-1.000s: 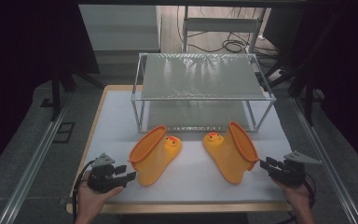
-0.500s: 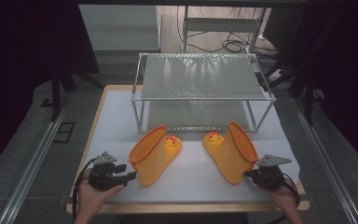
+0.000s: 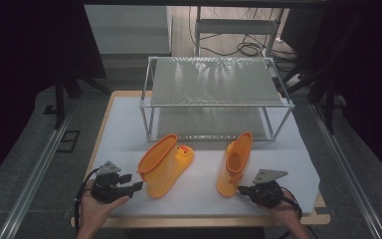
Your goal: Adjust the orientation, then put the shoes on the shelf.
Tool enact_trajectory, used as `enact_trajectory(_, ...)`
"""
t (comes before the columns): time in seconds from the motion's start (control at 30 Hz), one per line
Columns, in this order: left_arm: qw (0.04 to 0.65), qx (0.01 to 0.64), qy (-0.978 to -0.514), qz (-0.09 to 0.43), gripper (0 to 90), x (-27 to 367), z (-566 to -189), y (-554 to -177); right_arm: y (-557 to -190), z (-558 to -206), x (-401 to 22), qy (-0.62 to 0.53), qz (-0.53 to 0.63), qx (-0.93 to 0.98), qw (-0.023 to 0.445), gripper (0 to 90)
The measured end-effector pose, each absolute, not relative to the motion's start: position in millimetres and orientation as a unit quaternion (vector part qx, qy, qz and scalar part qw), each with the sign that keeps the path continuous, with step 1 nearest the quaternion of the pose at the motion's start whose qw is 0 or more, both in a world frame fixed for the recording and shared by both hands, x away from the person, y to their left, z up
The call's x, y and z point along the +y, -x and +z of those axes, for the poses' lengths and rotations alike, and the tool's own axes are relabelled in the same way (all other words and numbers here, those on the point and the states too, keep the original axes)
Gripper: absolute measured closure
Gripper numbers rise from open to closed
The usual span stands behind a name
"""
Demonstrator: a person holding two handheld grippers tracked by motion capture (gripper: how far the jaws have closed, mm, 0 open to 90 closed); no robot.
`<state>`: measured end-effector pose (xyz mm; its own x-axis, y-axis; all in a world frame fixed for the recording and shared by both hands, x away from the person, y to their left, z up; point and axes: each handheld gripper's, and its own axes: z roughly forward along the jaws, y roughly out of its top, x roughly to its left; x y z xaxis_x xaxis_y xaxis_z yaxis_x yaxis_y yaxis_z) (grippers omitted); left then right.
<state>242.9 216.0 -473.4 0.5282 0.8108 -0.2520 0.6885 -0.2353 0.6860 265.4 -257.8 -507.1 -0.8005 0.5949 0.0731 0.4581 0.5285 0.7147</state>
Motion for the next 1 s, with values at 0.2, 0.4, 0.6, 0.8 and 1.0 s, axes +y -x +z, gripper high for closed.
enact_trajectory(0.2, 0.389, 0.479, -0.783, 0.076, 44.6, 217, -472, -246, -270, -510, -235, -0.289, 0.388, 0.87, 0.091, 89.2)
enact_trajectory(0.4, 0.388, 0.479, -0.784, 0.07, 44.5, 219, -471, -248, -266, -509, -243, -0.291, 0.395, 0.866, 0.097, 83.8)
enact_trajectory(0.6, 0.39, 0.479, -0.783, 0.07, 44.3, 222, -466, -247, -268, -507, -286, -0.355, 0.415, 0.829, 0.12, 67.2)
enact_trajectory(0.8, 0.39, 0.478, -0.784, 0.066, 44.1, 223, -466, -247, -271, -507, -308, -0.385, 0.417, 0.813, 0.13, 58.2)
enact_trajectory(1.0, 0.389, 0.474, -0.788, 0.06, 43.9, 221, -461, -249, -273, -508, -312, -0.4, 0.411, 0.808, 0.138, 56.1)
